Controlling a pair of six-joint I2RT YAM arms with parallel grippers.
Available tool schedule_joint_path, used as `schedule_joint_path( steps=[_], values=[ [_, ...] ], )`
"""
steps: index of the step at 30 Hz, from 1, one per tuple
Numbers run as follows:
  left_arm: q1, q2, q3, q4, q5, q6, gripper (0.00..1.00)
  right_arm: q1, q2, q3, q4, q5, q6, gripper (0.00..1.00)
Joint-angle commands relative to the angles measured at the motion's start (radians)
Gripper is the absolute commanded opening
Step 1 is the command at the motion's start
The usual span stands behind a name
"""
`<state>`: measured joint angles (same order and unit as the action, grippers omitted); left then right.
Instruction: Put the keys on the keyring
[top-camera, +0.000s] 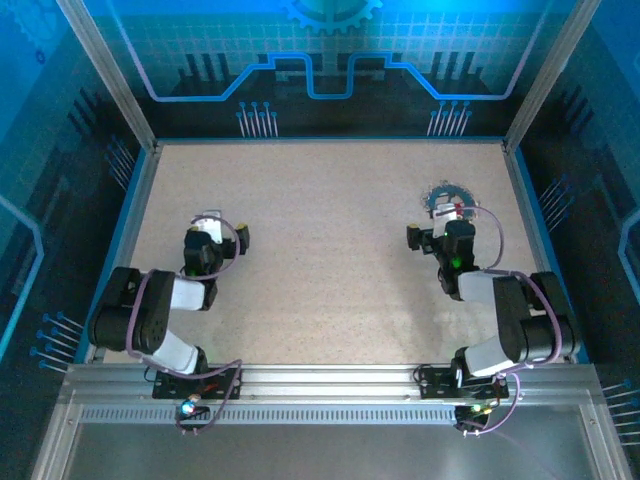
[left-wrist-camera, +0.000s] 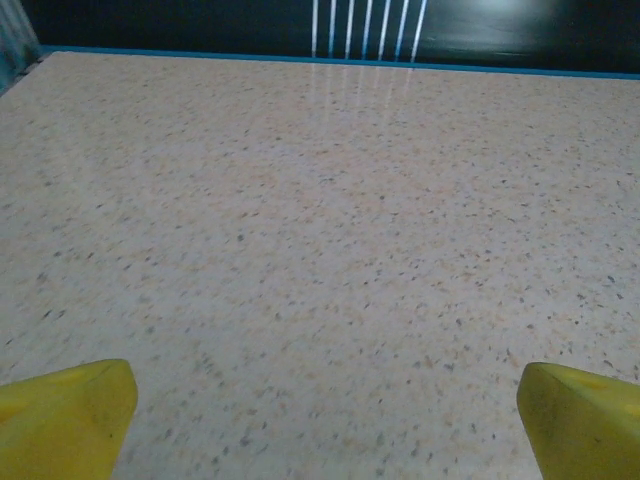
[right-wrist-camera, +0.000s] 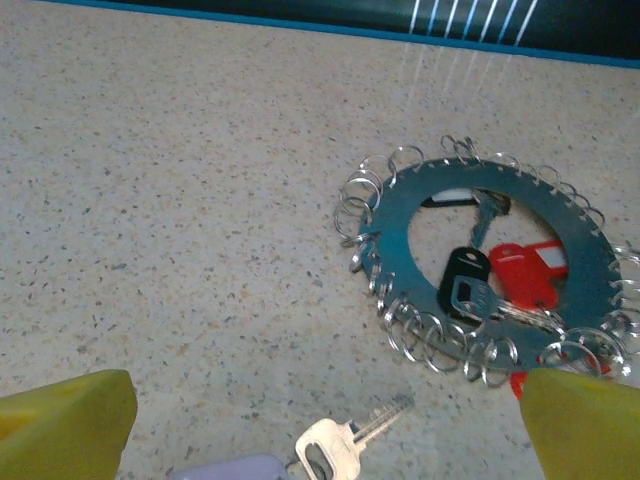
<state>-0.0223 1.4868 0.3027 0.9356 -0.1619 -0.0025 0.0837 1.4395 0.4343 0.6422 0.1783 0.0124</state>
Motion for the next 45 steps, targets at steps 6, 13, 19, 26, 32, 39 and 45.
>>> schedule_joint_path(
  steps=[6,13,19,26,32,39,45],
  values=[
    [-0.01,-0.419,0.198,-0.607,-0.07,-0.139,0.99,-0.028,-0.252,0.189,-0.448,0.096,0.11,1.0],
    [-0.01,-0.575,0.354,-0.934,-0.074,-0.414,0.99,-0.1,-0.014,0.615,-1.122,0.298,0.617,1.0],
    [-0.004,-0.478,0.648,-1.267,0.341,-0.427,0.99,-0.128,0.235,0.785,-1.204,0.01,0.502,0.79],
    [-0.005,-0.42,0.826,-1.559,0.427,-0.253,0.99,-0.108,0.364,0.863,-1.226,-0.075,0.432,0.48],
    [-0.004,-0.394,0.735,-1.522,0.343,-0.191,0.99,-0.083,0.407,0.904,-1.238,-0.056,0.438,0.37],
    [-0.004,-0.339,0.736,-1.559,0.335,-0.186,0.99,-0.087,0.506,0.985,-1.256,-0.049,0.442,0.27],
    [-0.004,-0.362,0.702,-1.527,0.336,-0.224,0.99,-0.085,0.585,1.094,-1.3,-0.046,0.432,0.23]
  ],
)
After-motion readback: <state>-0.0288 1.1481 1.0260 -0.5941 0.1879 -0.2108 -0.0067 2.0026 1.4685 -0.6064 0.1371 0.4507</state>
